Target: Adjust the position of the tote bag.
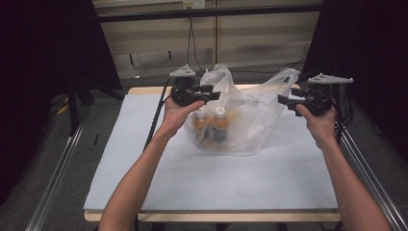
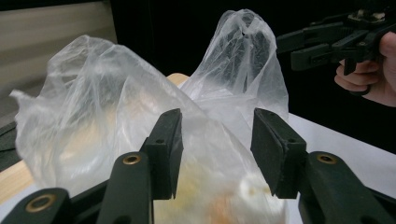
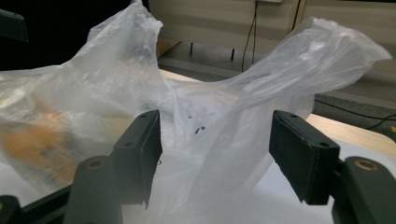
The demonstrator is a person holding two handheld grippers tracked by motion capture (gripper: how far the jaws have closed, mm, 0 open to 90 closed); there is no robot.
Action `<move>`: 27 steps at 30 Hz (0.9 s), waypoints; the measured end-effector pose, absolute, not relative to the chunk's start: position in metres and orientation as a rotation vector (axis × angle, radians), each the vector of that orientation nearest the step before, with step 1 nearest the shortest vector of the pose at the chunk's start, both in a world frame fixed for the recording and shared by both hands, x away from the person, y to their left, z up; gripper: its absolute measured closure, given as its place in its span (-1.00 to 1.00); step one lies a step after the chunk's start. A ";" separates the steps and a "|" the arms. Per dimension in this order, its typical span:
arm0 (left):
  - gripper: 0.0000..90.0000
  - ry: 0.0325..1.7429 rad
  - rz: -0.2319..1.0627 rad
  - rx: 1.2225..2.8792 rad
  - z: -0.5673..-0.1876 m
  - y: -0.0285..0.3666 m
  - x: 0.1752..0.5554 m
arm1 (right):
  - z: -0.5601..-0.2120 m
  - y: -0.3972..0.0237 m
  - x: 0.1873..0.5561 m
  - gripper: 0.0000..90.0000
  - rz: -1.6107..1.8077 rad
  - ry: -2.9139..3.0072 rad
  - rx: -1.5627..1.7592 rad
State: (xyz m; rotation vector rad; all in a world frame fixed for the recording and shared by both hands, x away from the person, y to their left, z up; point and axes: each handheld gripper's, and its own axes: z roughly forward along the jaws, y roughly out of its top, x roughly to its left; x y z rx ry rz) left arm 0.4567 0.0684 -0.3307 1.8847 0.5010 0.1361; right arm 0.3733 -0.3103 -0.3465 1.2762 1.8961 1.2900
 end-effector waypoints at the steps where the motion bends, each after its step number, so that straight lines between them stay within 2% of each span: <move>1: 0.14 0.497 0.135 1.890 -0.330 0.066 0.460 | -0.346 -0.311 0.376 -0.29 1.294 1.899 1.275; 4: 0.09 0.499 0.125 1.910 -0.330 0.055 0.469 | -0.345 -0.311 0.381 -0.39 1.290 1.898 1.272; 9: -0.04 0.542 0.084 1.928 -0.334 0.041 0.483 | -0.345 -0.311 0.390 -0.44 1.254 1.896 1.285; 17: -0.16 0.553 0.135 2.016 -0.333 0.027 0.499 | -0.348 -0.308 0.399 -0.52 1.287 1.896 1.290; 21: -0.25 0.567 0.123 2.005 -0.335 0.025 0.506 | -0.347 -0.303 0.403 -0.54 1.312 1.894 1.280; 24: -0.25 0.561 0.122 2.060 -0.340 0.022 0.509 | -0.348 -0.301 0.405 -0.54 1.308 1.892 1.280; 27: -0.10 0.574 0.093 2.096 -0.345 0.021 0.513 | -0.350 -0.300 0.406 -0.49 1.289 1.891 1.293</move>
